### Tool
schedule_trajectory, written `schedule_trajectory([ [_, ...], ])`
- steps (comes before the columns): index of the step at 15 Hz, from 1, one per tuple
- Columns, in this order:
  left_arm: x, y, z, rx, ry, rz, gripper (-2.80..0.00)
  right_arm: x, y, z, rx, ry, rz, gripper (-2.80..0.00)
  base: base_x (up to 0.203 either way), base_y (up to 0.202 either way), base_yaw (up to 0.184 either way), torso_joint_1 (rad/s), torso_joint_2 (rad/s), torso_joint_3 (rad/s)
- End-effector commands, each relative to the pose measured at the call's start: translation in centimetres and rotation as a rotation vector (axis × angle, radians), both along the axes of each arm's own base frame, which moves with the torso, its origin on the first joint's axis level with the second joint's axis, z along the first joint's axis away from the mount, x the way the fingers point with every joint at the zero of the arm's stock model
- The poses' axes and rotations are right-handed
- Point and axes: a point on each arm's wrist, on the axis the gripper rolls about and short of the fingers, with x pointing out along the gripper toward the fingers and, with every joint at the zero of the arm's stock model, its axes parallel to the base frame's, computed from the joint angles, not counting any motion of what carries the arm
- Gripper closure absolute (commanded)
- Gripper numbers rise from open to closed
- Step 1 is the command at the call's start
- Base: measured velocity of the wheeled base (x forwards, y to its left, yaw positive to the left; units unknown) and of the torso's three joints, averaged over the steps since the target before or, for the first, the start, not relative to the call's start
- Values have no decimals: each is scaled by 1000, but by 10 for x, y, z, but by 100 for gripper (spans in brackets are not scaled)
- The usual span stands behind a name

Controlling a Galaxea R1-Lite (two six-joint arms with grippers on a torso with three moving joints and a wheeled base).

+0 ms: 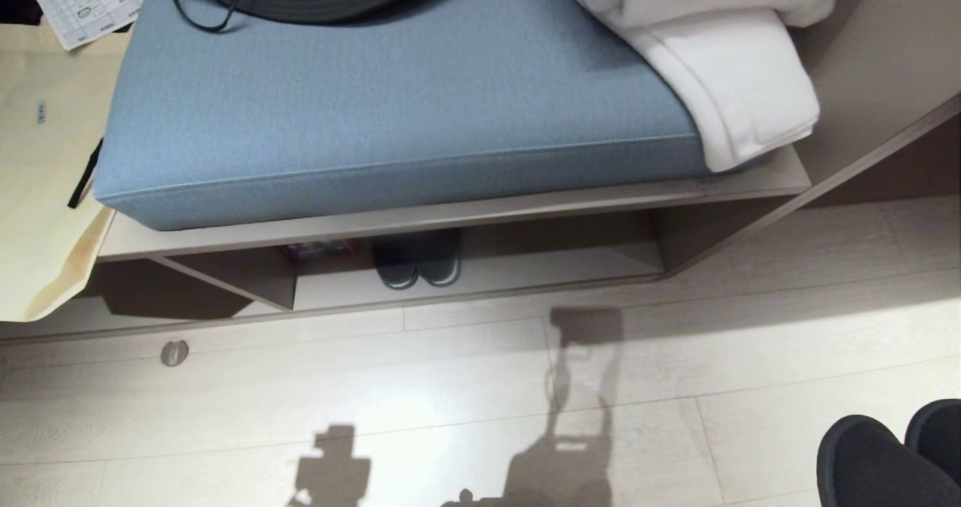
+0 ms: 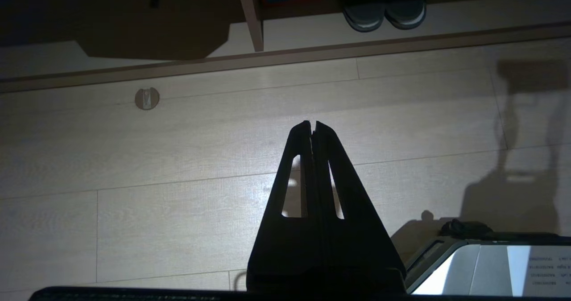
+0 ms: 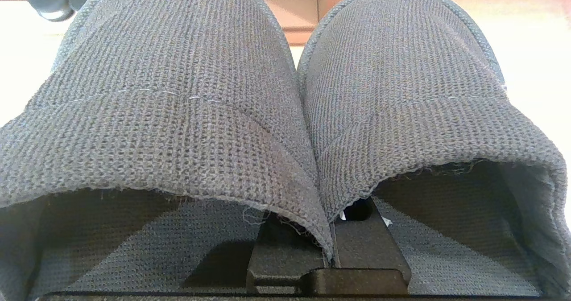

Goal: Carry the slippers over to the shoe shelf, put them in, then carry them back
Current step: Place the slippers on the floor

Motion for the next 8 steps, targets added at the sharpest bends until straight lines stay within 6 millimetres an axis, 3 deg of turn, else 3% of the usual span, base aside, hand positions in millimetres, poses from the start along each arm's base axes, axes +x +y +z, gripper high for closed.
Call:
schedule_trajectory([
  [1, 0, 0, 0, 0, -1, 0, 0, 0, 0, 0, -1, 1, 1, 0, 0, 0, 0, 2, 2, 192],
  [8, 0, 0, 0, 0, 0, 0, 0, 0, 0, 0, -1, 1, 1, 0, 0, 0, 0, 3, 2, 203],
])
